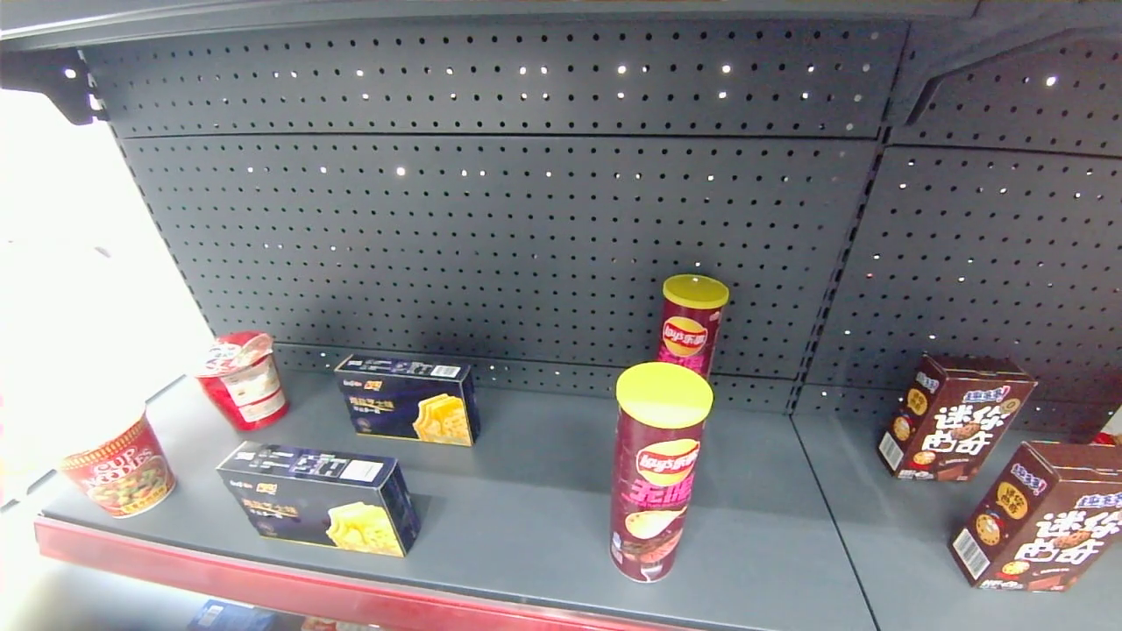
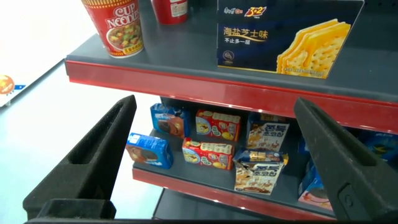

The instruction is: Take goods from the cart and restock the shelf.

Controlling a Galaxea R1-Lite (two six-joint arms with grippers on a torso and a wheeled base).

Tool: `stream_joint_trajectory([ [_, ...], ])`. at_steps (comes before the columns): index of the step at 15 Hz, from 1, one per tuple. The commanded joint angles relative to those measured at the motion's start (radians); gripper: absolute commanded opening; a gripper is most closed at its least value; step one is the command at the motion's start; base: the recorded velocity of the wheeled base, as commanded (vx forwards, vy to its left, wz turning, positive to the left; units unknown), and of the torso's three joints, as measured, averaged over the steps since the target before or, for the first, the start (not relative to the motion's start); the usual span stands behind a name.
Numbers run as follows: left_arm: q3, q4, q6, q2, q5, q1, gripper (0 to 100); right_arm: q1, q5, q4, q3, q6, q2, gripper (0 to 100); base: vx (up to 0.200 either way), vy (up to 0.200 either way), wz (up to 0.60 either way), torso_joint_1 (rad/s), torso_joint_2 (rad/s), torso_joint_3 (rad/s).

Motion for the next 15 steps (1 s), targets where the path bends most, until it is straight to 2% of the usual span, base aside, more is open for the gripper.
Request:
stream_joint_trajectory([
  [1, 0.000, -0.001, 0.001, 0.001, 0.000, 0.000, 100, -0.002, -0.002, 0.000, 0.001, 0.002, -0.019, 100, 0.000, 0.000, 0.00, 0.000, 0.00, 0.000],
  [11, 0.000, 0.001, 0.007, 0.001, -0.003, 0.000, 100, 0.000, 0.008, 0.002, 0.001, -0.020, -0.019, 100, 0.000, 0.000, 0.00, 0.000, 0.00, 0.000],
  [13, 0.000, -0.001, 0.053, 0.002, -0.028, -0.019, 100, 0.000, 0.008, 0.002, 0.001, -0.020, -0.019, 100, 0.000, 0.000, 0.00, 0.000, 0.00, 0.000],
  [14, -0.052, -0.022, 0.176, 0.001, -0.063, -0.026, 100, -0.002, 0.008, 0.000, 0.001, -0.020, -0.019, 100, 0.000, 0.000, 0.00, 0.000, 0.00, 0.000],
  [15, -0.097, -0.018, 0.234, 0.010, -0.103, -0.039, 100, -0.002, 0.008, 0.002, 0.001, -0.020, -0.019, 100, 0.000, 0.000, 0.00, 0.000, 0.00, 0.000],
])
